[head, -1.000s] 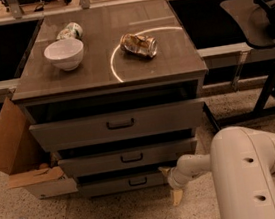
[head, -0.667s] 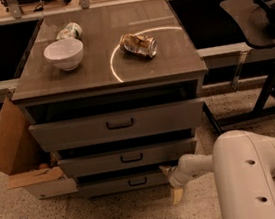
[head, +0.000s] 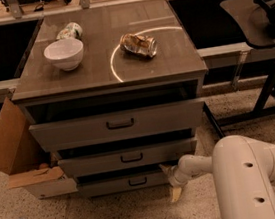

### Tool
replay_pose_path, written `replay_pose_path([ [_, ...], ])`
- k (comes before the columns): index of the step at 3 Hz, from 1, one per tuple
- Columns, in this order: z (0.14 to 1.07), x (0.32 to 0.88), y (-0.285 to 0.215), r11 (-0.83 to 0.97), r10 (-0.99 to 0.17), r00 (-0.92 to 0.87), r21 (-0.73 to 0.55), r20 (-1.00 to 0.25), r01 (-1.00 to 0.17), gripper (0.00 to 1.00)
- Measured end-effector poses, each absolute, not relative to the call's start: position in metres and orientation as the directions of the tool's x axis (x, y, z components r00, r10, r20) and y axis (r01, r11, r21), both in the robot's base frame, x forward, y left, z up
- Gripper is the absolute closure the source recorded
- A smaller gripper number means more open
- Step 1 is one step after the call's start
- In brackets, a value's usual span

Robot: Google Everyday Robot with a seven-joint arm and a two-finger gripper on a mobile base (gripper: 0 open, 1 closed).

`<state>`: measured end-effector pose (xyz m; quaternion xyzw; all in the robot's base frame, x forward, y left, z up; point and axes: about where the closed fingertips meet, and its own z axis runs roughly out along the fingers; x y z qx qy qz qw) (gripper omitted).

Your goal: Open bottom drawer

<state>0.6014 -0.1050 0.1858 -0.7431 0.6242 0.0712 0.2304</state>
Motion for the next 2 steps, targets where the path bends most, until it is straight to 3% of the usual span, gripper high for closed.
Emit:
replay_pose_path([
  [2, 0.1713, 0.6139, -0.1031, -0.086, -0.895, 0.187, -0.256, -0.404, -0.963, 0.0],
])
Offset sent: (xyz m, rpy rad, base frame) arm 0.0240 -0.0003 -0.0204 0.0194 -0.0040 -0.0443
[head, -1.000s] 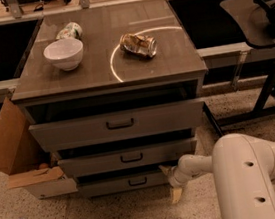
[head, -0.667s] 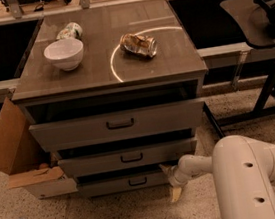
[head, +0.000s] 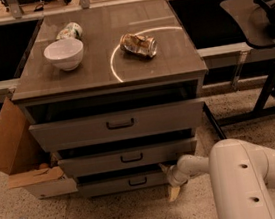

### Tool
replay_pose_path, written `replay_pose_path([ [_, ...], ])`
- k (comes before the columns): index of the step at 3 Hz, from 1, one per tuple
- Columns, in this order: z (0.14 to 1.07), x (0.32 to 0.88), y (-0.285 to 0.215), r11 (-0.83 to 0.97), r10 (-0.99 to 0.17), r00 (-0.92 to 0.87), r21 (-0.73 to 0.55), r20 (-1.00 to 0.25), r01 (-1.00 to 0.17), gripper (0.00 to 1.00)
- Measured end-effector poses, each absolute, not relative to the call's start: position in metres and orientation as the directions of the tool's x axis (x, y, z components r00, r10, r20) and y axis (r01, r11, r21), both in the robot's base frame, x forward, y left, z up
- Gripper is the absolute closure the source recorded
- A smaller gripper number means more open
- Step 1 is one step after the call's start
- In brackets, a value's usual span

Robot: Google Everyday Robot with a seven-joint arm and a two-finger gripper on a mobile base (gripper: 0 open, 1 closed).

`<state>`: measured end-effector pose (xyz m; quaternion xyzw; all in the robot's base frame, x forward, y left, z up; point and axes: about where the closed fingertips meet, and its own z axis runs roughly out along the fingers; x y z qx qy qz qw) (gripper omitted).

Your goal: Open bottom drawer

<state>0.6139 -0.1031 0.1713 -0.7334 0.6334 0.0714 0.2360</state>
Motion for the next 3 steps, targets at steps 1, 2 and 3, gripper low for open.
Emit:
replay_pose_path([
  [1, 0.1647, 0.6194, -0.1021, -0.075, -0.894, 0.176, -0.25, -0.413, -0.965, 0.0],
  [2, 0.1588, 0.6194, -0.0989, -0.081, -0.891, 0.178, -0.24, -0.417, -0.967, 0.14],
  [3, 0.155, 0.6122, -0.0971, -0.092, -0.889, 0.182, -0.226, -0.419, -0.97, 0.38],
])
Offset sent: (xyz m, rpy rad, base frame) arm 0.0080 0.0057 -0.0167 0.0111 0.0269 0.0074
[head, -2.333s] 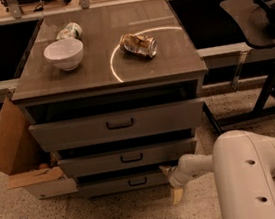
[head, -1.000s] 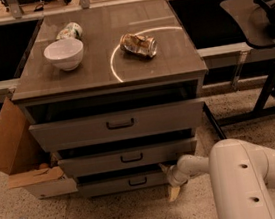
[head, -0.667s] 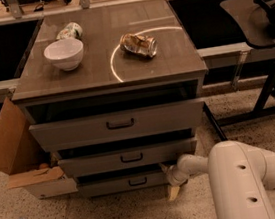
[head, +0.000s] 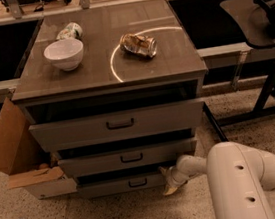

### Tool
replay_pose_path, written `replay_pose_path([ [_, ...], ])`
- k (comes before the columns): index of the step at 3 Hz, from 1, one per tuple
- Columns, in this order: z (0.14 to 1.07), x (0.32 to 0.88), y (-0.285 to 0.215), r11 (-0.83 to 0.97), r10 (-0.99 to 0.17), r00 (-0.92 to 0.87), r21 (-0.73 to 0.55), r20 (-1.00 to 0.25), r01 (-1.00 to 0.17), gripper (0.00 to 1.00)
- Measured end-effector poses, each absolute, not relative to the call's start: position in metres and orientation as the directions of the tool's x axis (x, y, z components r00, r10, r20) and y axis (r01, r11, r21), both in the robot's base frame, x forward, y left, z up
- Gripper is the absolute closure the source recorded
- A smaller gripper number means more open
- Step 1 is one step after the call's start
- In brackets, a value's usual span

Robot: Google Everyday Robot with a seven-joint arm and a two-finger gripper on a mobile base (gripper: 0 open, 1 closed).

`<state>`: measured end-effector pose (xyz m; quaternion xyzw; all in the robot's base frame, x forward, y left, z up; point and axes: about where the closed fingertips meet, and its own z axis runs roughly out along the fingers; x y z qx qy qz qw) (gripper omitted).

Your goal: Open bottom drawer

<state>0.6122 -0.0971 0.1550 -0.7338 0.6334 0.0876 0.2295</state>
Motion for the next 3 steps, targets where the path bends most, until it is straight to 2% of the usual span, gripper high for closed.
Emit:
replay_pose_path([
  [1, 0.17, 0.601, -0.103, -0.092, -0.889, 0.194, -0.254, -0.415, -0.963, 0.61],
  [2, 0.19, 0.553, -0.104, -0.111, -0.862, 0.227, -0.268, -0.452, -0.957, 0.92],
  [3, 0.196, 0.521, -0.1, -0.132, -0.836, 0.245, -0.253, -0.491, -0.958, 1.0],
])
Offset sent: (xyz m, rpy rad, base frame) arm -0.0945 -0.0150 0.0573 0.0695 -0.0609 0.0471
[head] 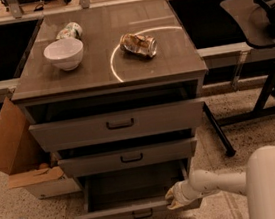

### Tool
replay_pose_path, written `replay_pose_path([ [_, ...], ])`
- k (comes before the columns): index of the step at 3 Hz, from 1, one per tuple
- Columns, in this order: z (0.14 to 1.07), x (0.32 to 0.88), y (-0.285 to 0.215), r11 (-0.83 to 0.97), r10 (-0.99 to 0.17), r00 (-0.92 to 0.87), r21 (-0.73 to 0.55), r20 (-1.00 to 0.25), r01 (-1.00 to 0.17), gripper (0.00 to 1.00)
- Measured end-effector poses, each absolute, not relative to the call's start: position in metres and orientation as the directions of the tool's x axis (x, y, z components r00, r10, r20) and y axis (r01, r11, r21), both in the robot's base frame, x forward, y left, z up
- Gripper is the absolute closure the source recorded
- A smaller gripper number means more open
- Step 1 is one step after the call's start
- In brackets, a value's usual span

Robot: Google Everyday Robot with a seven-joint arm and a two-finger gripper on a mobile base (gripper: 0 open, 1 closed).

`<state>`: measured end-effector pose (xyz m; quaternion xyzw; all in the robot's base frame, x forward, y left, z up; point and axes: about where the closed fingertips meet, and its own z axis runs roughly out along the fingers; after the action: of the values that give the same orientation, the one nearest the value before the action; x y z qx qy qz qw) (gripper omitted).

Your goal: Open bottom drawer

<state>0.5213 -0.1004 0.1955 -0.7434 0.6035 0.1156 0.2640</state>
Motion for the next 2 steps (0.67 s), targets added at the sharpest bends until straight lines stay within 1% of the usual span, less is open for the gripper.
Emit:
replay_pose_path([
  [1, 0.195, 0.511, -0.098, -0.133, -0.823, 0.245, -0.245, -0.513, -0.96, 1.0],
  [2, 0.191, 0.489, -0.09, -0.146, -0.779, 0.244, -0.211, -0.577, -0.966, 1.0],
])
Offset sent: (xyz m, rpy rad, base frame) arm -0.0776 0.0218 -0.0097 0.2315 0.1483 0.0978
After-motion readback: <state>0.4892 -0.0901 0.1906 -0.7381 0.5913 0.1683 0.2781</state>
